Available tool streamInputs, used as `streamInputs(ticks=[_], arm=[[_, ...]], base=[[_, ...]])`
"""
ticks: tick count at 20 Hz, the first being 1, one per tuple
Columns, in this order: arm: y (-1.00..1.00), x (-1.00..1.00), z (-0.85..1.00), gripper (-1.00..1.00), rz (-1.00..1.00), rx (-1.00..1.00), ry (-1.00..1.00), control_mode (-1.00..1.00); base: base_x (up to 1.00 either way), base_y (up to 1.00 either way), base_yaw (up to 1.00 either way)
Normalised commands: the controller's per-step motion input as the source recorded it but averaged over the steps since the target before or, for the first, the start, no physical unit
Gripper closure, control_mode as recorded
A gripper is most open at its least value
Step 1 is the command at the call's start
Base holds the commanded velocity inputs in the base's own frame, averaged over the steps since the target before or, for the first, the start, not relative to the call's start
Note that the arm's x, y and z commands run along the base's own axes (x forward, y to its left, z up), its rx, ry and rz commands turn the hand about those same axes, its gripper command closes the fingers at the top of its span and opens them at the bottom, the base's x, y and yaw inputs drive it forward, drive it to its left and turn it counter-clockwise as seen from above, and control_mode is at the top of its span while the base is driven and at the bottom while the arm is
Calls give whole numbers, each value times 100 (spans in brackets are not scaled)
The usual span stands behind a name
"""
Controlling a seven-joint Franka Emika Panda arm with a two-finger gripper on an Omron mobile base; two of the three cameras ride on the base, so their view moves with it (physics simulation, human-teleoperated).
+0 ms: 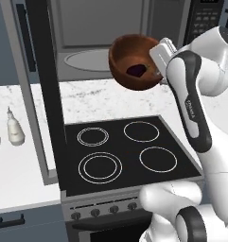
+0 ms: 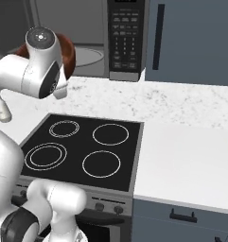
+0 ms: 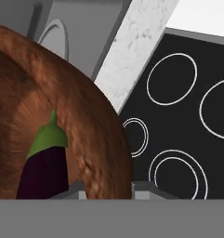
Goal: Pick the eggplant from the sink and place it in the bowl. Then pick the bowl and place it in the microwave. Then close the microwave door and press the start button.
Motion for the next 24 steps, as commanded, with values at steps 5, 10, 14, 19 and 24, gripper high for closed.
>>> streamInputs(ticks=[5, 10, 14, 19, 24], arm=[[13, 82, 22, 100, 0, 0, 0, -100], [17, 83, 16, 100, 0, 0, 0, -100], [20, 82, 1, 100, 0, 0, 0, -100], [21, 70, 2, 100, 0, 0, 0, -100], [18, 47, 4, 100, 0, 0, 0, -100]], base=[[0, 0, 0], [0, 0, 0], [0, 0, 0], [0, 0, 0], [0, 0, 0]])
